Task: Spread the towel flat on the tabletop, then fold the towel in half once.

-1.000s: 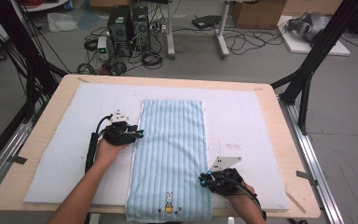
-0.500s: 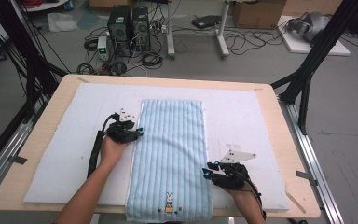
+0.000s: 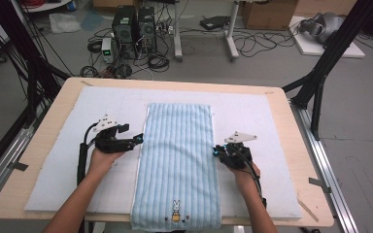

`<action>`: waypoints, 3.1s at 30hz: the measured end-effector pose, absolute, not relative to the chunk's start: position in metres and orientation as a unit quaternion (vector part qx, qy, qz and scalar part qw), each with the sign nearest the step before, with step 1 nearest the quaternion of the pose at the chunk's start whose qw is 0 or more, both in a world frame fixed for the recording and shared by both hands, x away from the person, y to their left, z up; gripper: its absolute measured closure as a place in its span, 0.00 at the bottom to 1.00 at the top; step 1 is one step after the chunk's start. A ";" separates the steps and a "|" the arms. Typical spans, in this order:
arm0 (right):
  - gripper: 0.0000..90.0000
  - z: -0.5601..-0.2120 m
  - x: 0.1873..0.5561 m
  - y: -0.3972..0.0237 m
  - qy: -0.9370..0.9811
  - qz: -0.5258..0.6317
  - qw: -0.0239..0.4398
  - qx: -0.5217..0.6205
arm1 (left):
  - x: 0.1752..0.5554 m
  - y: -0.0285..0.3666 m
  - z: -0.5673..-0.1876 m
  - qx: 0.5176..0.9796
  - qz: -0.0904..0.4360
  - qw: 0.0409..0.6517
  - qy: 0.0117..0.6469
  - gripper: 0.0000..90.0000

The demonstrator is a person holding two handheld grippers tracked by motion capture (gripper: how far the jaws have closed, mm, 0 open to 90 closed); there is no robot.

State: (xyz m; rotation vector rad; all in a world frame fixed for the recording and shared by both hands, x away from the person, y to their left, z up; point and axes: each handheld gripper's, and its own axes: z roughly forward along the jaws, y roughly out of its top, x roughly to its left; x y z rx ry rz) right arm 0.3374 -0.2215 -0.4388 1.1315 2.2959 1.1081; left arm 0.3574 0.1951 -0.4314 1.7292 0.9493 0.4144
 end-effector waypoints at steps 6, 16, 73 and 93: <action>0.92 -0.448 0.356 -0.215 0.818 0.378 0.161 0.402 | 0.356 0.196 -0.432 0.723 0.179 0.542 0.388 0.25; 0.64 -0.425 0.340 -0.241 0.790 0.416 0.182 0.412 | 0.353 0.200 -0.429 0.719 0.157 0.559 0.382 0.24; 0.12 -0.417 0.324 -0.272 0.764 0.439 0.190 0.434 | 0.428 0.192 -0.420 0.737 0.140 0.494 0.439 0.42; 0.12 -0.419 0.325 -0.275 0.761 0.438 0.184 0.442 | 0.441 0.149 -0.451 0.790 0.154 0.414 0.425 0.49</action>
